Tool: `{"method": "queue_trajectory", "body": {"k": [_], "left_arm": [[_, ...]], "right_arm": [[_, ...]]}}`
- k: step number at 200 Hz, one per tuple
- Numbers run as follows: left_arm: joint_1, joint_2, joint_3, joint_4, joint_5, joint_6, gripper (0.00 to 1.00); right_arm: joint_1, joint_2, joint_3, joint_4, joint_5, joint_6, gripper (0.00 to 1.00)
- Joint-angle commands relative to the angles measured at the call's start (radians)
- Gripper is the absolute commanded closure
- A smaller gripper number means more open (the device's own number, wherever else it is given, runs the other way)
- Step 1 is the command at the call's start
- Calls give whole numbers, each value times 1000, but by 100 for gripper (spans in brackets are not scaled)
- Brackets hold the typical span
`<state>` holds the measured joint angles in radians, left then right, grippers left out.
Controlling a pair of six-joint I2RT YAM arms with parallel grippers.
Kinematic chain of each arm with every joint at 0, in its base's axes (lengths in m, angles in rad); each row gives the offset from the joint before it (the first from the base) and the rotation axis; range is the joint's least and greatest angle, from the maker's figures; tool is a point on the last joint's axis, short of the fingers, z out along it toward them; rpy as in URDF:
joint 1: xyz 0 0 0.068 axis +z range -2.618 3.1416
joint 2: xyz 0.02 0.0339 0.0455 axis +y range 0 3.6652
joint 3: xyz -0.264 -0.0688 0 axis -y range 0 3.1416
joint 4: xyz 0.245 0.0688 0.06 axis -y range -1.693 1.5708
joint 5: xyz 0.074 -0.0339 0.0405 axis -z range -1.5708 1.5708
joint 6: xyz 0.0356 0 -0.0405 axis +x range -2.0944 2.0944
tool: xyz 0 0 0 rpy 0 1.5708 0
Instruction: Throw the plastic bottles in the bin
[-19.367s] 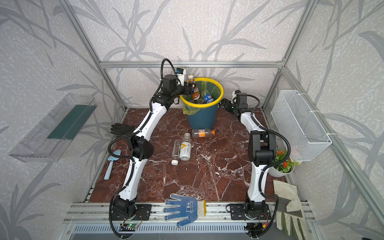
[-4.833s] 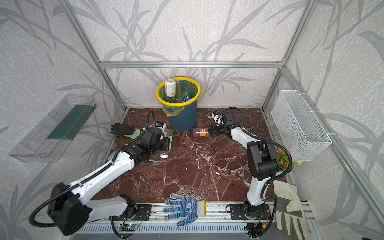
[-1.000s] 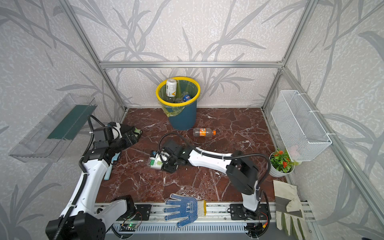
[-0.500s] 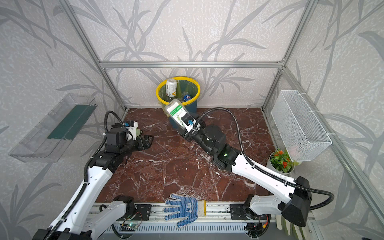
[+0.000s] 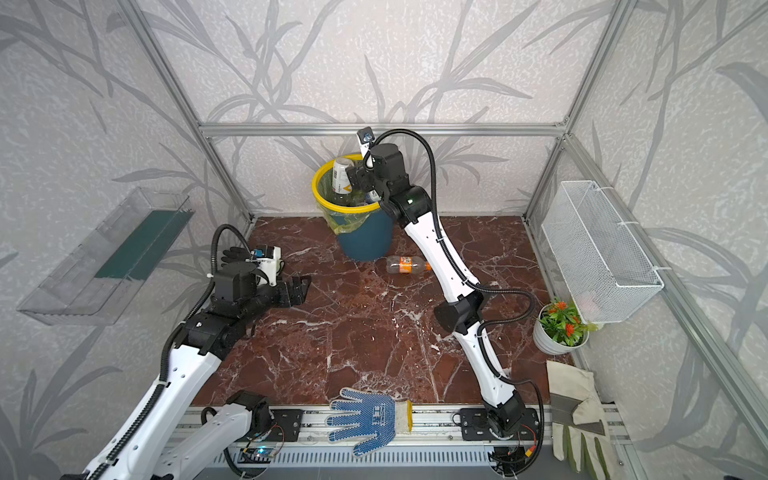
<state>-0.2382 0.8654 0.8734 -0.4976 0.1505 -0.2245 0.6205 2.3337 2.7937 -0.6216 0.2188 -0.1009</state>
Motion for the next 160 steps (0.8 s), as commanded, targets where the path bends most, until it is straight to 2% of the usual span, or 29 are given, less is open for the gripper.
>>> {"method": "queue_trajectory", "body": {"k": [1, 13, 32, 54, 77, 94, 112, 133, 160], "left_arm": [[-25, 38, 34, -27, -27, 39, 10], [-34, 59, 56, -23, -20, 50, 10], [-49, 104, 104, -25, -23, 86, 10], [-59, 164, 169, -40, -30, 141, 10], [-62, 214, 212, -21, -13, 179, 10], [-62, 244, 220, -1, 23, 185, 10], [-64, 269, 201, 19, 57, 180, 10], [-65, 270, 173, 24, 62, 184, 10], [-67, 258, 151, 23, 52, 198, 10]], "right_arm": [[3, -258, -257, 29, 4, -2, 1], [-2, -378, -495, 158, 9, -26, 1], [-36, -529, -749, 238, -3, -26, 1], [-102, -611, -948, 214, -137, -82, 1], [-157, -613, -1071, 113, -251, -204, 1], [-181, -613, -1171, 105, -293, -314, 1], [-220, -595, -1241, 119, -371, -363, 1], [-257, -548, -1273, 135, -473, -406, 1], [-272, -437, -1220, 117, -485, -487, 1]]}}
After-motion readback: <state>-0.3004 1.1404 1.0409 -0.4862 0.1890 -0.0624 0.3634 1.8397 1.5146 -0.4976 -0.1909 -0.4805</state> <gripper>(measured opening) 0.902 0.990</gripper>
